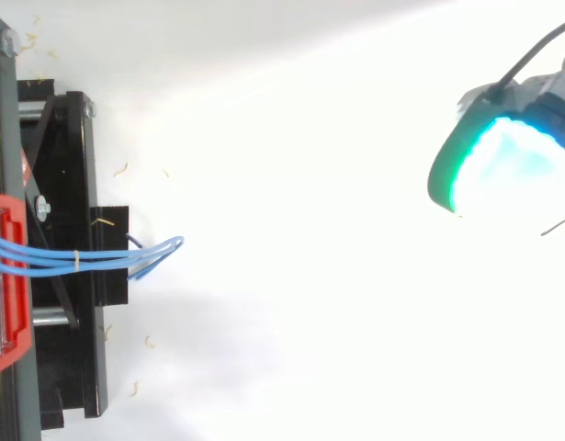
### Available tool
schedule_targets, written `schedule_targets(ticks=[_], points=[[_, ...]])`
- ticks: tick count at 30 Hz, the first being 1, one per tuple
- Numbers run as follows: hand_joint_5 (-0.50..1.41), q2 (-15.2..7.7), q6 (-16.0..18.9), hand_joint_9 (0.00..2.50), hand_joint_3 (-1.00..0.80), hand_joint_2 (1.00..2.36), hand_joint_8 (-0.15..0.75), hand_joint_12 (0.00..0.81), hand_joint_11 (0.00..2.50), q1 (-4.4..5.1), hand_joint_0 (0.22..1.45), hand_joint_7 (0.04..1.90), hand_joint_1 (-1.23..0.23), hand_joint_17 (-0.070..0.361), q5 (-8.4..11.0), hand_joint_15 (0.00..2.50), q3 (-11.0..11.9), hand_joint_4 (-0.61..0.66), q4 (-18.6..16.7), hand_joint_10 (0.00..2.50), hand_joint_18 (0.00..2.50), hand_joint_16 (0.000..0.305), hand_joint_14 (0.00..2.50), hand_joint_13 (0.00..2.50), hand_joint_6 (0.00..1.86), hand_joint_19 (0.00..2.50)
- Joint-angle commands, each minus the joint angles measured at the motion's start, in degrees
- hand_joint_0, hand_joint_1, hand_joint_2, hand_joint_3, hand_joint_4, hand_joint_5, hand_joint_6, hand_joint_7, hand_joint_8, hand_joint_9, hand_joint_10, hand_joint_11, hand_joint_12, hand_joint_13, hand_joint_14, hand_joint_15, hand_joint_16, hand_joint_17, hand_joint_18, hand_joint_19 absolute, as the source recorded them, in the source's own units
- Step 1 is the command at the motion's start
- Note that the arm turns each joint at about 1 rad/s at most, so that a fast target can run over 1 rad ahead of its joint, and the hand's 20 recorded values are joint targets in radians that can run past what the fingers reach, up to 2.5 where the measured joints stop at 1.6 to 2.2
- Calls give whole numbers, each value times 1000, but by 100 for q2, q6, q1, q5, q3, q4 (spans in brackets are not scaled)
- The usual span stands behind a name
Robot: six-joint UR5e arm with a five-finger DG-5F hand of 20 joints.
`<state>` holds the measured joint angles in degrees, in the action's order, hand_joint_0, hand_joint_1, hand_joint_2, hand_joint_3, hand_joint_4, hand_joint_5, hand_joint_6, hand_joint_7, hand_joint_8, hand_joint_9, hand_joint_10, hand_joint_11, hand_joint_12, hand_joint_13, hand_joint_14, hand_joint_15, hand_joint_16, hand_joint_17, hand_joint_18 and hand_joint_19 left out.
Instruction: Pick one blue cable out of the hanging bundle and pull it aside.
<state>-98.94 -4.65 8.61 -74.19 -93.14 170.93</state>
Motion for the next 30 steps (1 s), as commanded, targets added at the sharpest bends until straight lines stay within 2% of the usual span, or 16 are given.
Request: schedule_targets(ticks=[1,3,9,15,18,19,21,24,25,26,27,29,30], points=[[-215,-72,26,382,-452,1004,279,373,0,0,494,706,-503,138,1,116,-2,225,-86,1,320,61,4,326,502,257],[-215,-187,96,383,-452,1005,278,373,0,0,494,706,-503,138,1,120,-2,225,-174,0,320,61,5,327,502,258],[-214,-292,395,389,-451,1004,279,376,0,-18,495,708,-504,138,-8,119,-2,223,-227,0,319,61,4,333,502,259],[-215,-310,377,390,-451,1004,280,375,0,-9,496,708,-504,138,-8,122,-2,224,-376,1,319,61,5,333,502,259],[-214,-380,360,392,-452,1004,279,374,0,-26,497,708,-504,138,-8,126,-2,225,-473,0,319,61,5,333,502,258],[-214,-503,386,392,-451,1004,280,374,0,-35,497,707,-504,138,-16,119,-2,225,-473,0,320,61,4,333,502,255],[-214,-573,395,390,-449,1004,279,374,0,-44,497,706,-504,138,-8,123,-2,225,-508,1,320,61,4,333,502,259],[-214,-609,377,391,-451,1004,279,373,0,-53,498,706,-504,138,-8,123,-2,224,-640,1,320,61,5,333,502,260],[-214,-617,377,391,-449,1004,280,374,0,-53,498,708,-504,138,28,123,-2,224,-692,0,320,61,5,333,502,260],[-215,-617,298,391,-451,1004,279,374,0,-44,499,707,-504,138,168,123,-2,224,-754,1,320,61,5,332,502,263],[-215,-617,280,392,-450,1004,280,374,0,-44,499,706,-505,138,195,122,-2,223,-763,0,320,61,6,332,502,259],[-215,-732,157,392,-450,1004,280,374,0,-35,499,708,-505,138,362,121,-2,223,-859,0,320,61,5,331,502,260],[-215,-732,157,391,-451,1005,280,373,0,-35,499,706,-505,138,362,126,-2,224,-859,0,320,61,5,331,502,260]])
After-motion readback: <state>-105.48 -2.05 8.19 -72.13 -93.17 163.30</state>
